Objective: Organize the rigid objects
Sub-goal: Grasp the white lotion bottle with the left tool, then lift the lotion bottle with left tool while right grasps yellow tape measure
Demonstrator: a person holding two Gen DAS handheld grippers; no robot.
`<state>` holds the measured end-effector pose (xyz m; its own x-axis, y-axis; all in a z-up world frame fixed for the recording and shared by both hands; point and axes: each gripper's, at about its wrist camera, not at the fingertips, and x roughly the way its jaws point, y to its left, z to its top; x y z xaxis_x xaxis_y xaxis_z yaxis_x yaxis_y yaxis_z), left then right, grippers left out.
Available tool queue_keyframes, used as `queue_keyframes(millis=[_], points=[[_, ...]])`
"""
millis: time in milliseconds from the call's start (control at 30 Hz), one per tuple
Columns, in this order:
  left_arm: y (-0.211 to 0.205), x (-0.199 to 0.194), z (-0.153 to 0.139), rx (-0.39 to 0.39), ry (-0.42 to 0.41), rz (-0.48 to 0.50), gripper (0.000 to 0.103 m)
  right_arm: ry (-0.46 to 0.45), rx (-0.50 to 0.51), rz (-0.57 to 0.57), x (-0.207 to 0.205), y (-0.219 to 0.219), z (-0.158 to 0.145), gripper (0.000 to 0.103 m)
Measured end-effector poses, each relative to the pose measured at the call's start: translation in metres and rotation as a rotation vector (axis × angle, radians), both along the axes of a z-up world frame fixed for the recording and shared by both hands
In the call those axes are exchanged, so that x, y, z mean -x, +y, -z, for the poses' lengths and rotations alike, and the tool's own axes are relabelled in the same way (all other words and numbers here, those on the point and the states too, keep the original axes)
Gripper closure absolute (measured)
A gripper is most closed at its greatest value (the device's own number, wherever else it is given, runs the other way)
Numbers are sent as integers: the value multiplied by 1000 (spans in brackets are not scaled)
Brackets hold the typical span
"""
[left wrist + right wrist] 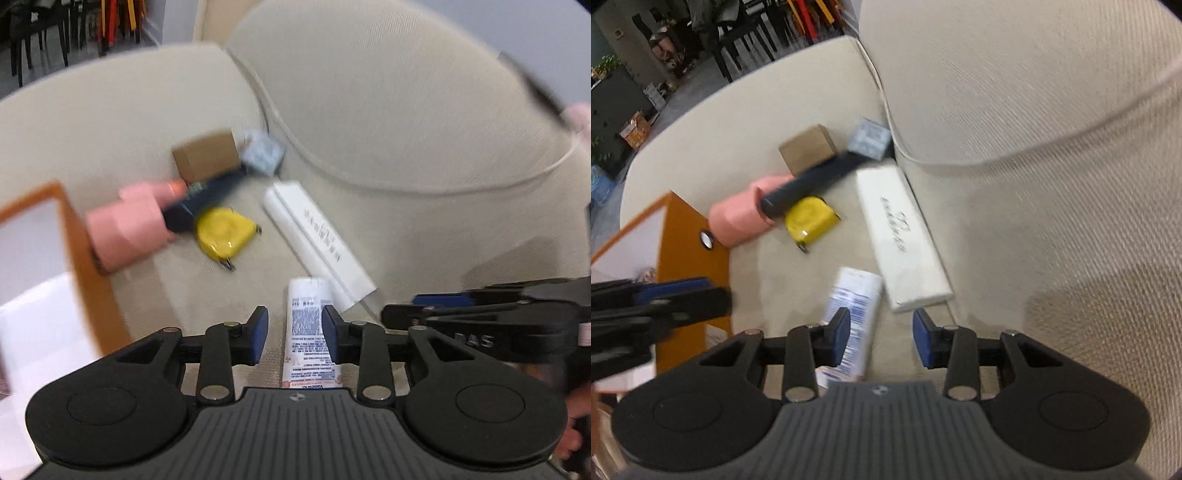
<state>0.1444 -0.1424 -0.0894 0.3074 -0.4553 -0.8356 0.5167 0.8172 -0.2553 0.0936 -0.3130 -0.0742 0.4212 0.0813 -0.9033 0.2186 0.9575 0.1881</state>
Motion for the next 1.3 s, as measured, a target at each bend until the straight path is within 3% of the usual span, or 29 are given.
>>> queue_keyframes(millis=[100, 267, 333, 433, 667, 900, 1000, 1067, 1233, 1300], points=[[-12, -3, 25, -26, 32, -24, 54, 24, -75, 14, -7, -8, 12, 66], [-25, -14, 53, -59, 101, -54, 50, 55, -145, 108, -8, -22, 24, 66], [-27, -16, 59, -22, 119, -55, 40, 54, -167, 136, -9, -25, 26, 66], [-27, -20, 67, 11, 181, -62, 42, 39, -177, 141, -10, -25, 29, 69], [-38, -12, 70, 20, 167, -49, 60, 43, -229, 159, -15, -32, 36, 70], [-27, -5, 50, 14, 125, -95, 62, 39, -242, 151, -14, -34, 37, 70], [-16, -6, 35, 3, 105, -116, 62, 33, -246, 142, -15, -34, 34, 60], [-6, -8, 23, 2, 93, -146, 62, 37, -267, 138, -17, -34, 35, 60], [18, -19, -14, 42, 8, -211, 62, 12, -247, 109, -32, -24, 30, 60], [26, -26, -28, 17, -33, -225, 62, -18, -233, 87, -43, -16, 26, 60]])
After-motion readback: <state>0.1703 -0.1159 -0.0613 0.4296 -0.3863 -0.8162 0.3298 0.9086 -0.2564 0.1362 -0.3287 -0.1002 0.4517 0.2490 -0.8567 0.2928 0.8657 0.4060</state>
